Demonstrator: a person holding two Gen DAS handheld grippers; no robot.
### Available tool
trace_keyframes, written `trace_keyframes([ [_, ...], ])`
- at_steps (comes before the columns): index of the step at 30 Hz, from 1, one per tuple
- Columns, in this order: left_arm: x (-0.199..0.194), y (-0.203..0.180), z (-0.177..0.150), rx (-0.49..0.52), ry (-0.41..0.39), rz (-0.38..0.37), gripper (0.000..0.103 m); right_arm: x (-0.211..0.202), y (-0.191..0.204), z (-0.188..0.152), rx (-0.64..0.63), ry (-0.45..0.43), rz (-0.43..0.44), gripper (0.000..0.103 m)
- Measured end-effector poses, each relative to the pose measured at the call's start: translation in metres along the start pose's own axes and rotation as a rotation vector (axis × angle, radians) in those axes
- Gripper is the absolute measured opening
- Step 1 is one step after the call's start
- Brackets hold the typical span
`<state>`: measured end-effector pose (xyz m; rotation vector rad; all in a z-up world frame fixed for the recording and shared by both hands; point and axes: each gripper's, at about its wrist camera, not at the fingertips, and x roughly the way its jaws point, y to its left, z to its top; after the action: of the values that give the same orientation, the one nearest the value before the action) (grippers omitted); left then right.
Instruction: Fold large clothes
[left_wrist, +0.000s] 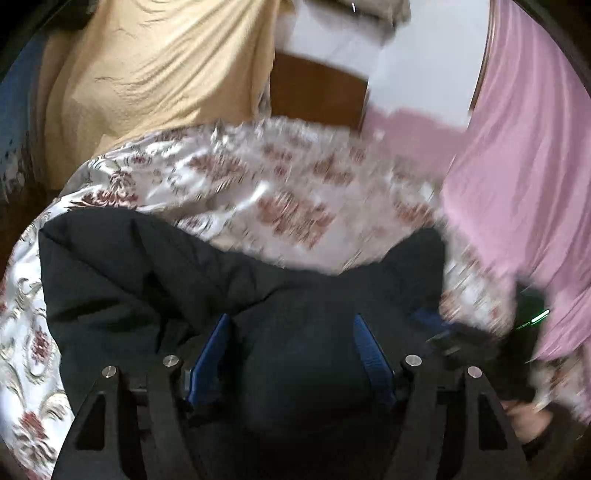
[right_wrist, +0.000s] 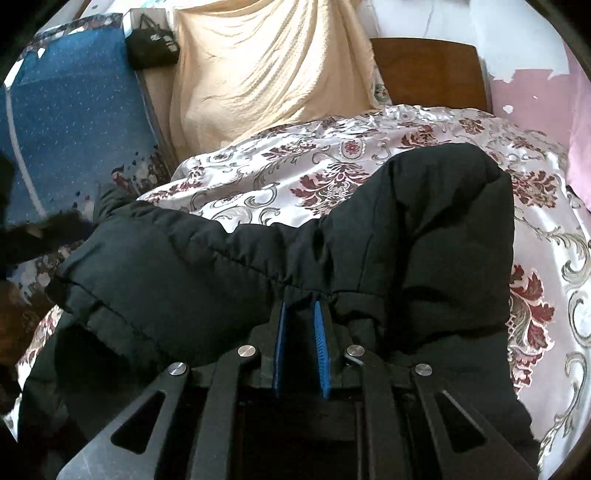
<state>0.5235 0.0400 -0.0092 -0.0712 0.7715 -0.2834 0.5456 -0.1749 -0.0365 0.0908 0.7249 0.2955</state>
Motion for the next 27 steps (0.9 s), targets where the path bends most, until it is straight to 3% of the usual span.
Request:
trace_keyframes([
  [5, 0.02, 0.007, -0.012, 0.093, 0.066, 0.065, 0.065, 0.003, 0.003, 0.008, -0.138, 0.044, 0.03, 0.019],
  [9, 0.041, 0.014, -0.012, 0.106, 0.086, 0.094, 0.063, 0.024, 0.014, 0.02, -0.252, 0.121, -0.017, 0.019],
  [12, 0.059, 0.027, -0.012, 0.048, 0.078, 0.076, 0.063, 0.042, 0.018, 0.023, -0.289, 0.138, -0.045, 0.019],
  [19, 0.083, 0.035, -0.017, 0.004, 0.008, 0.1, 0.063, 0.072, -0.012, 0.028, -0.101, 0.134, 0.067, 0.017],
  [27, 0.091, 0.04, -0.019, -0.011, -0.054, 0.096, 0.063, 0.088, -0.013, 0.02, -0.077, 0.098, 0.066, 0.016],
])
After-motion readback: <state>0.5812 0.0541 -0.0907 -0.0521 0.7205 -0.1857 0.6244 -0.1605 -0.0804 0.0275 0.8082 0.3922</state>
